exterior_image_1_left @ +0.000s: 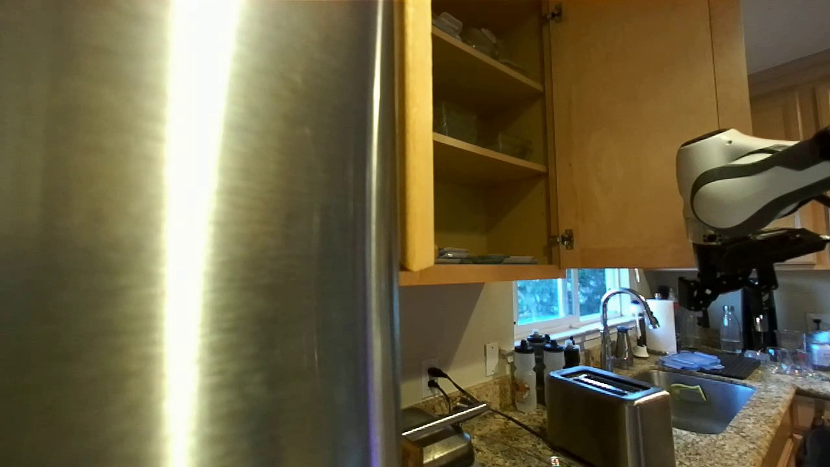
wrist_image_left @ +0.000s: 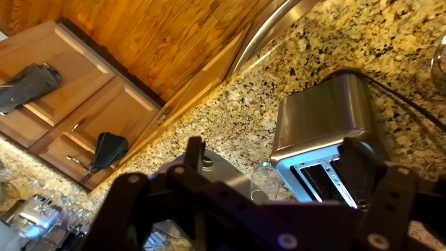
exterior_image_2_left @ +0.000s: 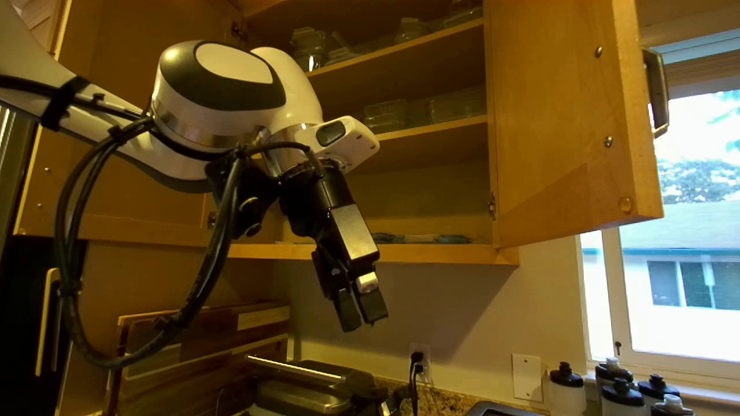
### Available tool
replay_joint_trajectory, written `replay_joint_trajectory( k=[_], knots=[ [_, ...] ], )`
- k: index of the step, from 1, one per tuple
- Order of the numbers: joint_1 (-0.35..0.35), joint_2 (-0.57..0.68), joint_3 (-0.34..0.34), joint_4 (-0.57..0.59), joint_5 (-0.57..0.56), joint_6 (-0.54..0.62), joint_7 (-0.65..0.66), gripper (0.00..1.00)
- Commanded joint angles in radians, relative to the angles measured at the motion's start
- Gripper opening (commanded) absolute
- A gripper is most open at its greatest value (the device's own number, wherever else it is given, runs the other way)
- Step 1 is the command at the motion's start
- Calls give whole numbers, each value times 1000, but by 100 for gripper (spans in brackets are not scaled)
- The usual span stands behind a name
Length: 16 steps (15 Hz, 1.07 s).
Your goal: Close both doors to the cupboard
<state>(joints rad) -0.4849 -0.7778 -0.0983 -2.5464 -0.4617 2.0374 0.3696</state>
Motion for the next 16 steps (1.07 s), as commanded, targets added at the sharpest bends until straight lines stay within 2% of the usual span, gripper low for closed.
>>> replay_joint_trajectory(
  k=[1, 9, 13, 16],
  knots=[
    [13, 1, -7, 5, -6, 2, 2, 100],
    [21, 2, -5, 11, -5, 6, 1, 100],
    [-17, -41, -38, -27, -109, 54, -42, 100],
    [-35, -59, -99, -38, -222, 102, -90, 100]
  ],
)
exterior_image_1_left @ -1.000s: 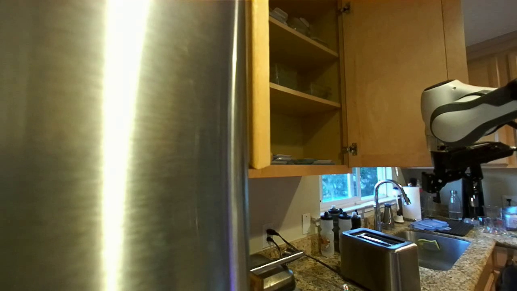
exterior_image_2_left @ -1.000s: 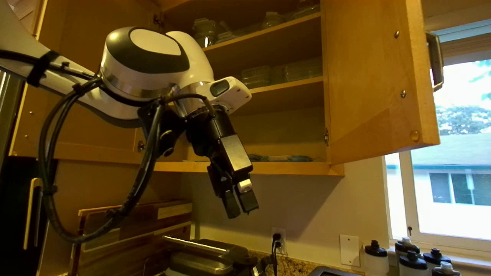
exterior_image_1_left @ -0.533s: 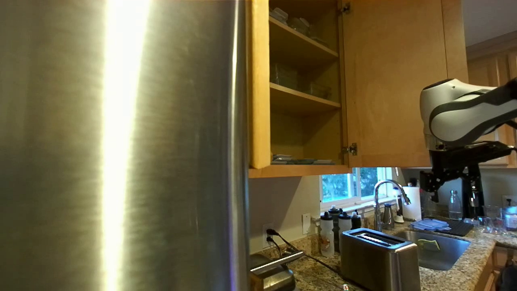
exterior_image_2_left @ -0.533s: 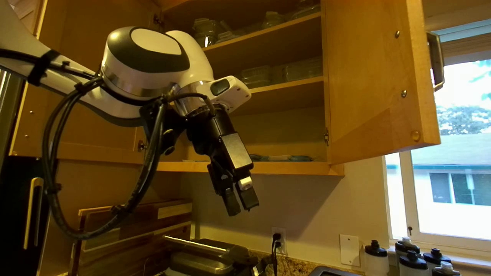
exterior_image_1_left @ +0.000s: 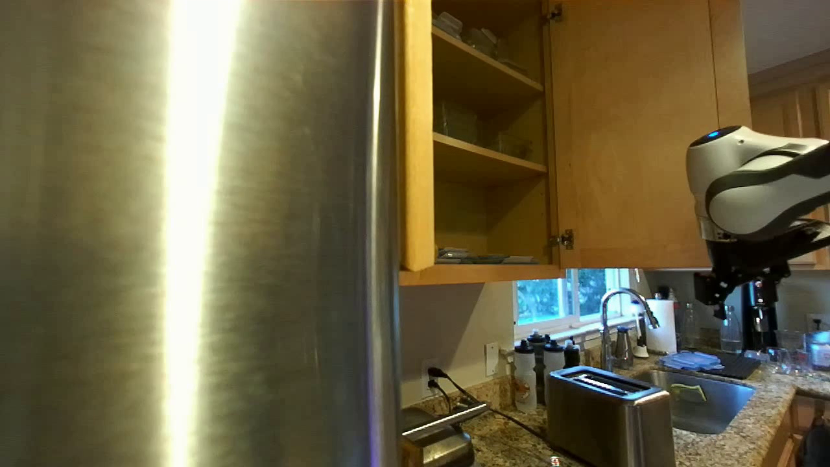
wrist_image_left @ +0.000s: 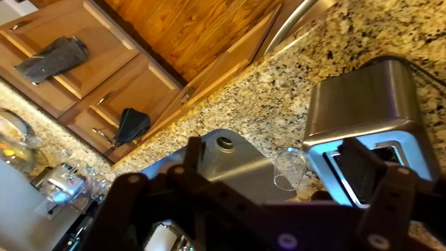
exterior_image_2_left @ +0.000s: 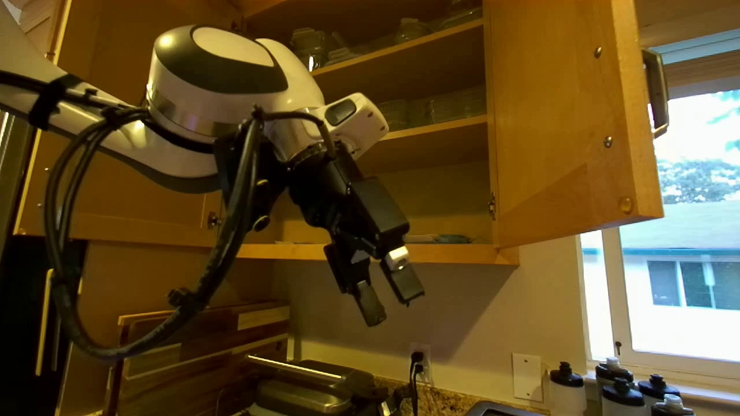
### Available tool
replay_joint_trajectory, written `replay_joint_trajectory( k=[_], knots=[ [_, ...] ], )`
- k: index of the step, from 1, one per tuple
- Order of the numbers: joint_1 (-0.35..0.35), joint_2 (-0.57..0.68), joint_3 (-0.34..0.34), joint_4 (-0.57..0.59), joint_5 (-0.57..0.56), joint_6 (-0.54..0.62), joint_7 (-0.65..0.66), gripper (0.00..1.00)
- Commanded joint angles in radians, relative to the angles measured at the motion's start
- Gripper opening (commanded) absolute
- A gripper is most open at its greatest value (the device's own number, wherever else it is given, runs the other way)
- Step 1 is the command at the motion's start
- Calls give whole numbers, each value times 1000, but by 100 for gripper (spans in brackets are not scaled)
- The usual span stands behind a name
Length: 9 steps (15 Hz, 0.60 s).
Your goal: Close both doors to the cupboard
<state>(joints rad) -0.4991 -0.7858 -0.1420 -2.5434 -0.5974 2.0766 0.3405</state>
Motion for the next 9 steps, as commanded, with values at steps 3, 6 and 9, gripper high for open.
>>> replay_joint_trajectory(
  k=[3, 6, 9],
  knots=[
    [-9, -39, -143, -32, -135, 136, -124, 100],
    [-4, -12, -220, -16, -143, 218, -218, 100],
    [-24, 10, -252, 0, -157, 290, -261, 100]
  ],
)
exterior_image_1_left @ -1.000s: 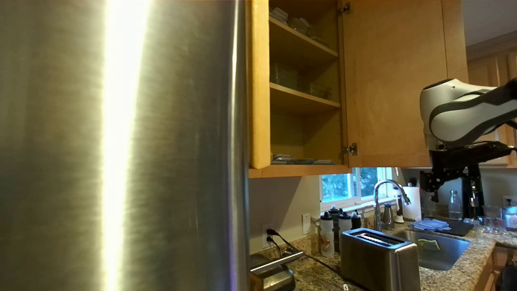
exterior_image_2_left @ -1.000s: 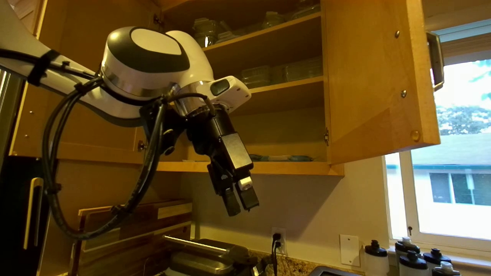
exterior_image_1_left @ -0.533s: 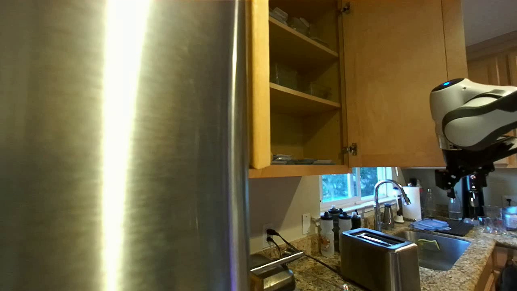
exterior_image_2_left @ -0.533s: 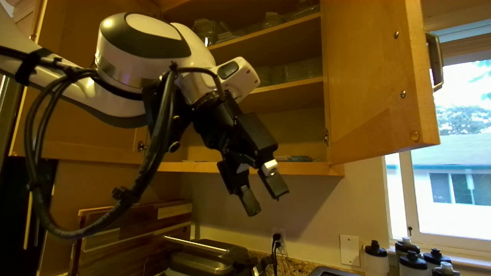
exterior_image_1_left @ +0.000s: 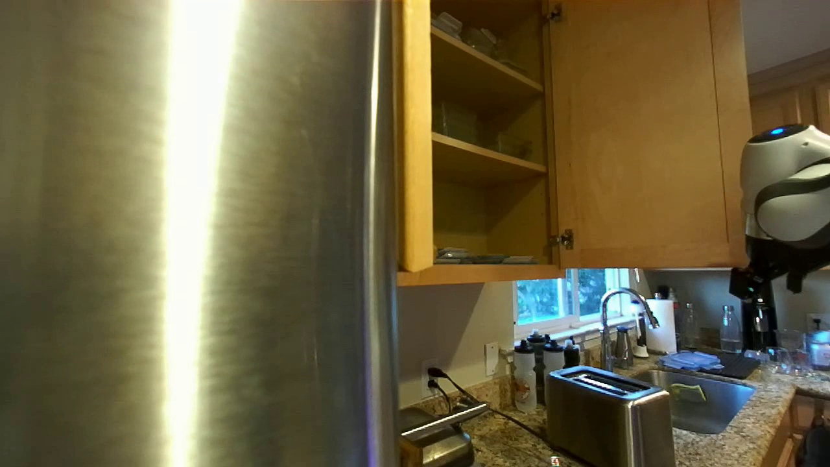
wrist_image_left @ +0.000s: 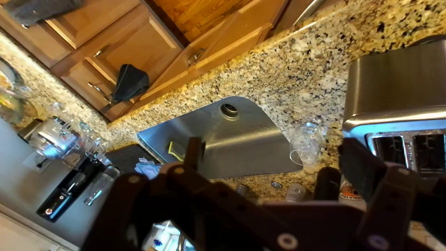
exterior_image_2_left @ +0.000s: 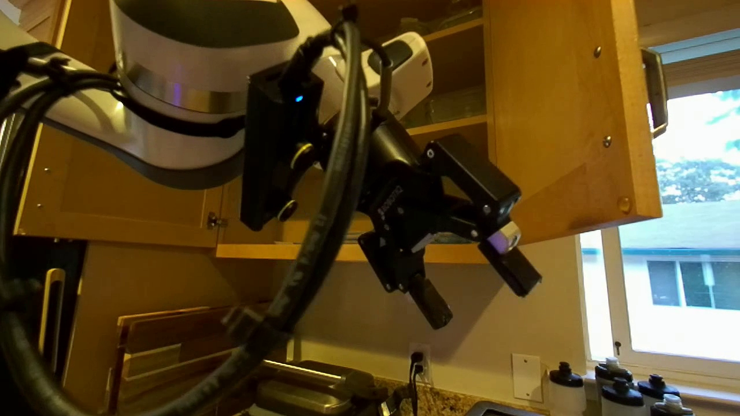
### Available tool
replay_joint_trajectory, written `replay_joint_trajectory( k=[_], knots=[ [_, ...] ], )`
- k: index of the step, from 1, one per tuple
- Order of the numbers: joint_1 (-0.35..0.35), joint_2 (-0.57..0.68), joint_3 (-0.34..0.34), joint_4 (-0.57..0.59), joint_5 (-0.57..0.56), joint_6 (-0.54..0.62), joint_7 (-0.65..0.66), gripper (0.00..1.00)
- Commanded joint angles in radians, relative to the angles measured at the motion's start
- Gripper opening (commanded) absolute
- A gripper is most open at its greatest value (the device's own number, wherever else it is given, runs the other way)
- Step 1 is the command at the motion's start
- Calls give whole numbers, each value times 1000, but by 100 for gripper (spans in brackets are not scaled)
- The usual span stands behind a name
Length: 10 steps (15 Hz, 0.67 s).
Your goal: Close both doors to the cupboard
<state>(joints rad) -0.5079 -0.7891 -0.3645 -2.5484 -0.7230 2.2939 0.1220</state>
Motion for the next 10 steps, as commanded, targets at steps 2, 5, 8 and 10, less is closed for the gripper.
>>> replay_joint_trajectory(
  k=[2, 5, 8, 10],
  knots=[
    [-30, 27, -38, 18, -46, 119, -45, 100],
    [-78, 39, -24, 33, -112, 182, -19, 100],
    [-121, 65, -20, 54, -183, 222, -3, 100],
    [-132, 84, -31, 67, -216, 252, -11, 100]
  ],
)
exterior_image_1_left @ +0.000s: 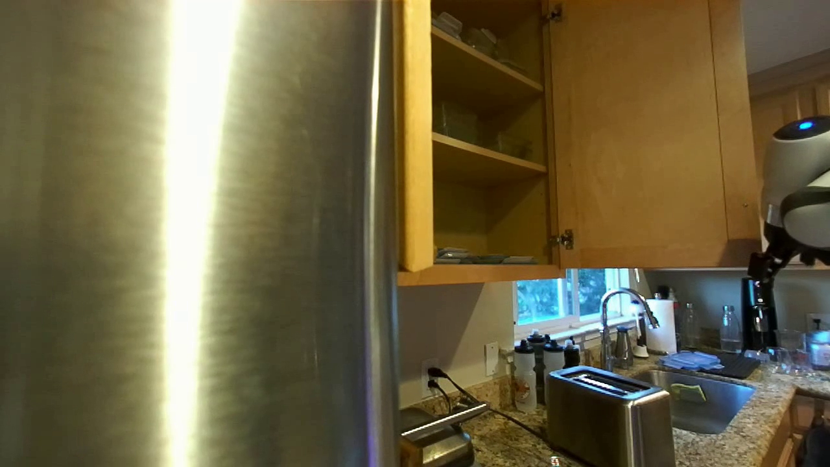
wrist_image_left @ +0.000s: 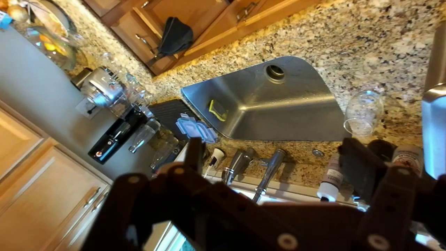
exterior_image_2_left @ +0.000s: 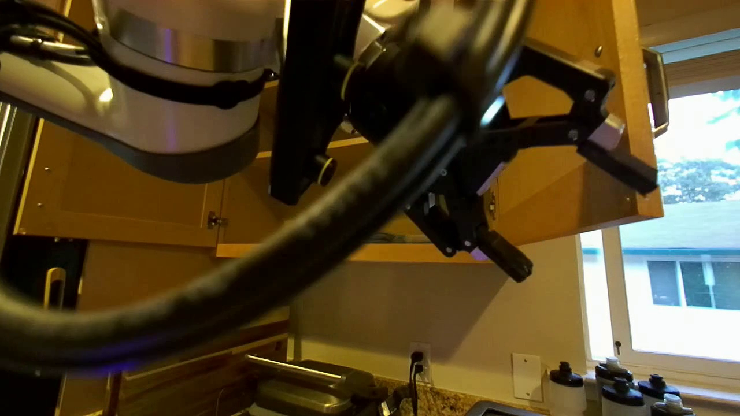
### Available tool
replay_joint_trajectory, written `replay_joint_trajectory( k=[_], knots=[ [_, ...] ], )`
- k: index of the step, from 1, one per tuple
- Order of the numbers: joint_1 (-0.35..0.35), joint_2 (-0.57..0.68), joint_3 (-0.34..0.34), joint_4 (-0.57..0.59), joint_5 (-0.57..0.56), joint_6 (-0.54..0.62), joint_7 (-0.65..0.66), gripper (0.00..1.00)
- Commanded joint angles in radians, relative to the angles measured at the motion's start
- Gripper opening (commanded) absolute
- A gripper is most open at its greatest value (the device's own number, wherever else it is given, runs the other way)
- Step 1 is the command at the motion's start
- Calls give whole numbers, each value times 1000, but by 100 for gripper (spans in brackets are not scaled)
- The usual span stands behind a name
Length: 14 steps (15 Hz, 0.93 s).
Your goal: Close both doors to the cupboard
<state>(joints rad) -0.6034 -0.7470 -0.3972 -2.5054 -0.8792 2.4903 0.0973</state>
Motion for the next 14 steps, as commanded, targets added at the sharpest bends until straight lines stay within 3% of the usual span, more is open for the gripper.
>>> replay_joint_trajectory(
  k=[1, 4, 8, 10, 14],
  knots=[
    [-31, 57, -8, 33, -58, 67, 5, 100],
    [-4, 84, -31, 47, -26, 101, -29, 100],
    [34, 118, -72, 43, -24, 315, -115, 100],
    [24, 138, -72, 41, -30, 404, -145, 100],
    [-9, 135, -69, 9, -26, 450, -178, 100]
  ],
)
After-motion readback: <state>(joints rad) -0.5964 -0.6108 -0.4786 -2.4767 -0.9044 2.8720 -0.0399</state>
